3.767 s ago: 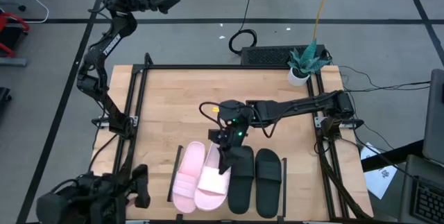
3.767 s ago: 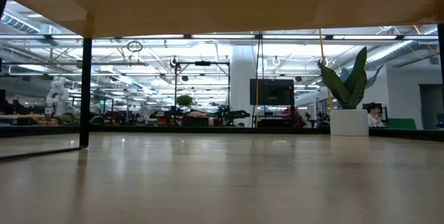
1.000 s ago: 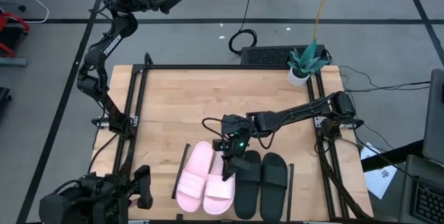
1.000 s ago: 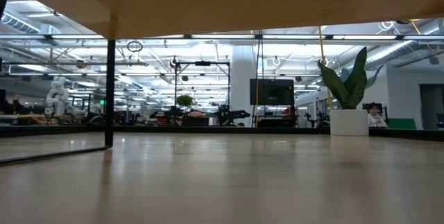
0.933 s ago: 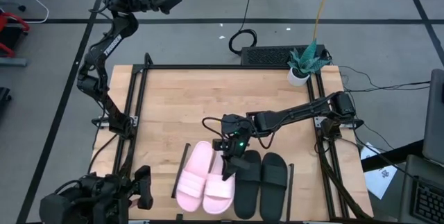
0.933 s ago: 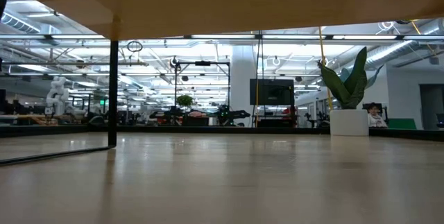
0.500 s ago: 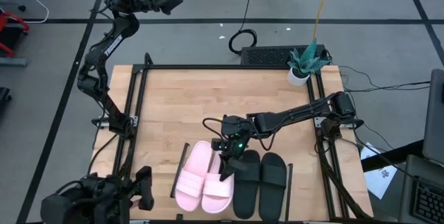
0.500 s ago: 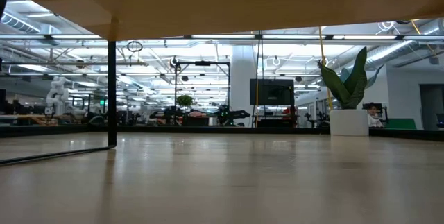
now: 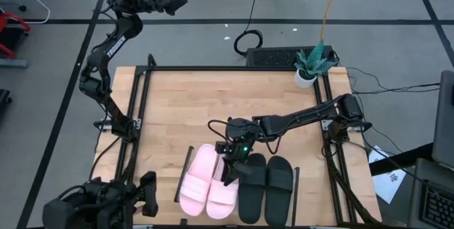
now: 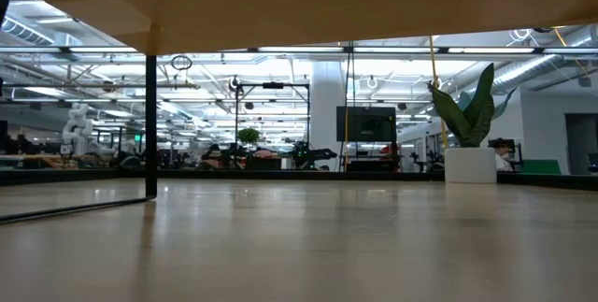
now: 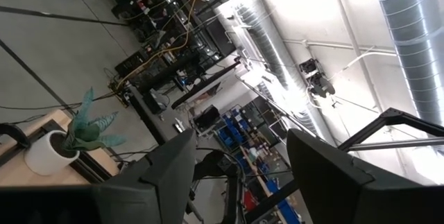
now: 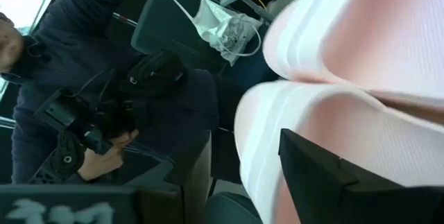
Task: Pick and place slides into the shelf
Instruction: Adjust the shelf
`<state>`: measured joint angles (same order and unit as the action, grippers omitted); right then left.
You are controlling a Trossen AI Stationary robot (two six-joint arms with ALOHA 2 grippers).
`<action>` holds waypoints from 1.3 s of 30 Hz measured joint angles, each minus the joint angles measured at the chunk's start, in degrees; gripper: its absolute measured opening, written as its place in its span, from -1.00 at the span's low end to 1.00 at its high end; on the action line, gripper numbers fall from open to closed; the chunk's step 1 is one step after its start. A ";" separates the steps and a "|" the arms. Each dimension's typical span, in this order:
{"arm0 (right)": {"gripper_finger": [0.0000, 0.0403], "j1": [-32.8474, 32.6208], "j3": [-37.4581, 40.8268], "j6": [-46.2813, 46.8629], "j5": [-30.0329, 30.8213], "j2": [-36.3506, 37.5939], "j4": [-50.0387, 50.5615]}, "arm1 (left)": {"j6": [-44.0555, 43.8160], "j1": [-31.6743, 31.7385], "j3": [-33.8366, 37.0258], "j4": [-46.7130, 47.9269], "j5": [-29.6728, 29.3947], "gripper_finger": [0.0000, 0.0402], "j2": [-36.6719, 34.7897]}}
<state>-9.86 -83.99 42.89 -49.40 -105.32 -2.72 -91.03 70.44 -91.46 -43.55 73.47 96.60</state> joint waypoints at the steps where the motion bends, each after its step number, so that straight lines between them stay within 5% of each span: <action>1: -0.19 0.03 0.00 0.03 -0.08 0.00 -0.63 | -0.17 -0.13 0.00 0.00 0.00 0.13 0.00; 20: -0.21 1.62 -0.07 2.16 -0.42 0.15 -8.44 | 0.10 -0.70 0.00 0.00 1.48 0.13 0.00; 39: -0.21 20.14 -0.13 2.14 -9.29 1.81 -13.05 | 2.37 2.06 0.00 0.00 4.61 0.13 0.00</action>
<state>10.28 -84.12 45.04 -58.70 -103.50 -15.77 -88.66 72.50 -91.46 -43.55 78.08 96.60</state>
